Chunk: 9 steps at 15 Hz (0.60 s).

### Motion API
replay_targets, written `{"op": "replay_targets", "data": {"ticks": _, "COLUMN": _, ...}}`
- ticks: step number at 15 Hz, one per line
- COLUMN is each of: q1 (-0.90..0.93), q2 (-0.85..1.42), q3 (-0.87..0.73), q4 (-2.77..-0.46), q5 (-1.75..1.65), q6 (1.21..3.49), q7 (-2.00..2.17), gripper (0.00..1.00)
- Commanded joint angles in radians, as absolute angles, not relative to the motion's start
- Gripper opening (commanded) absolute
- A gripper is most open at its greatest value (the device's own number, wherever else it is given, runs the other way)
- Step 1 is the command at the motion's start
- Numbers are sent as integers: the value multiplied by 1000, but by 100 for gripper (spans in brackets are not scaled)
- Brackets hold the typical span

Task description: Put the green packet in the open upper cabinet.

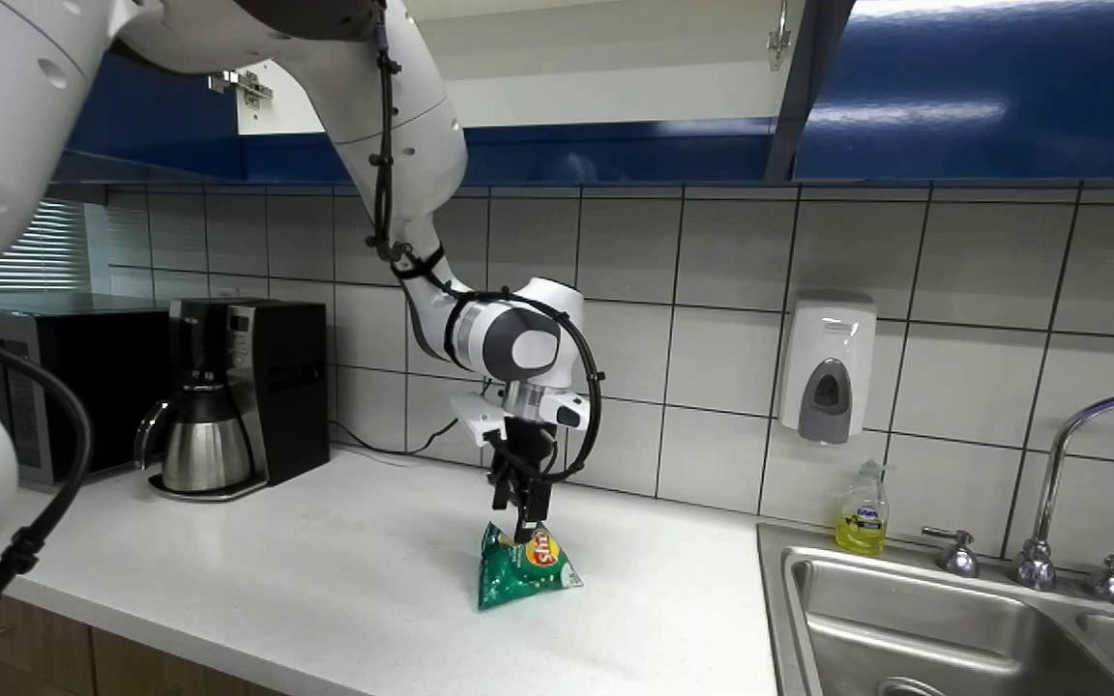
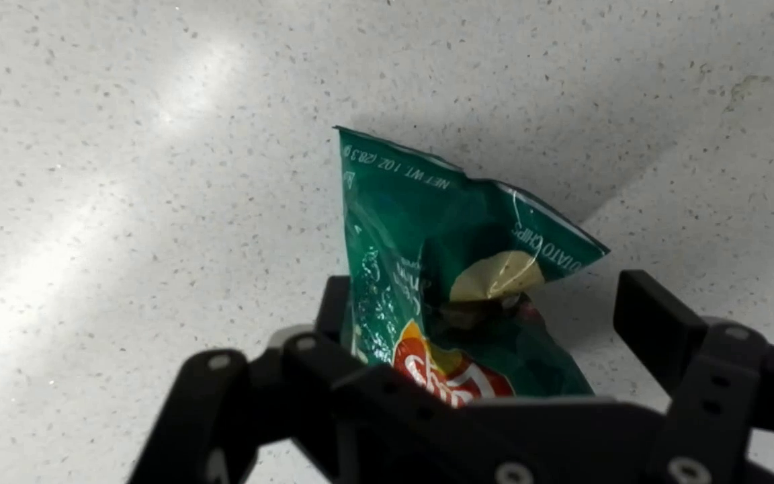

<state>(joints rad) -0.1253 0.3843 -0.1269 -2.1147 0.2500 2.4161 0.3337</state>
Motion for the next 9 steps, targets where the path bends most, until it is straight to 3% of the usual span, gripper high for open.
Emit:
{"op": "replay_targets", "data": {"ticks": 1, "q1": -120, "q2": 424, "q3": -144, "q4": -2076, "q5": 249, "q6": 2420, "q7": 370, "gripper": 100}}
{"op": "replay_targets", "data": {"ticks": 9, "q1": -119, "q2": 474, "q3": -159, "q4": -2054, "q5": 249, "q6": 2432, "q7": 389, "gripper": 100}}
